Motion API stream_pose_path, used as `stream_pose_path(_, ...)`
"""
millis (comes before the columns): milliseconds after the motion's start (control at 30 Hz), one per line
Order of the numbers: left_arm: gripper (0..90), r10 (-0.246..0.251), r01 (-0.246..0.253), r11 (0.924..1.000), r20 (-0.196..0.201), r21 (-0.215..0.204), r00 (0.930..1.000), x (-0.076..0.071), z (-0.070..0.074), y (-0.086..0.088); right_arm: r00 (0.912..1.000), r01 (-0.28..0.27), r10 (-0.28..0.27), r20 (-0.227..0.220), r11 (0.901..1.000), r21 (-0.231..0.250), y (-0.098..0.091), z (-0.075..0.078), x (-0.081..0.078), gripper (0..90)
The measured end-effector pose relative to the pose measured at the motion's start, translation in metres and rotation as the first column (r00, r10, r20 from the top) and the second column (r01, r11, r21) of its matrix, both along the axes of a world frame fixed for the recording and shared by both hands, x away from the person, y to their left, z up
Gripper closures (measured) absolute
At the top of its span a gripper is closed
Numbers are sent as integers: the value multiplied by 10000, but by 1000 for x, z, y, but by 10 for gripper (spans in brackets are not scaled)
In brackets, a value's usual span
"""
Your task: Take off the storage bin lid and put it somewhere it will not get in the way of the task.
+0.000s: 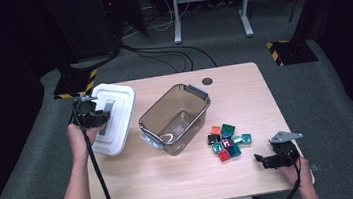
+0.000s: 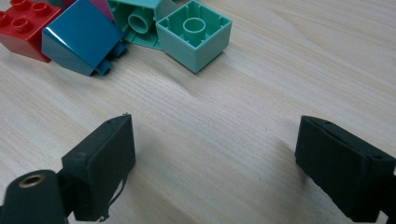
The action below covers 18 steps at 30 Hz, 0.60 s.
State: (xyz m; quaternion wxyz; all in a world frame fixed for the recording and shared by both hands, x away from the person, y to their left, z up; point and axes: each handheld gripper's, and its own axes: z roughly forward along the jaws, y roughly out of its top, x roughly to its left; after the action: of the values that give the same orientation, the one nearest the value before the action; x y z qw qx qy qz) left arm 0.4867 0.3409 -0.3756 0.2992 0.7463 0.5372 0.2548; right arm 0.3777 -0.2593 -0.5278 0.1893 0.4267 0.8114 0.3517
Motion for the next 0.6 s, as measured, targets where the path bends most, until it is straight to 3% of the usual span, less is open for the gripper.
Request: stream_pose_path(600,665,599,-590,9982,-1119,119,9919,9,-47,16,10000,19,-19,28,10000,-3,0,0,0,113)
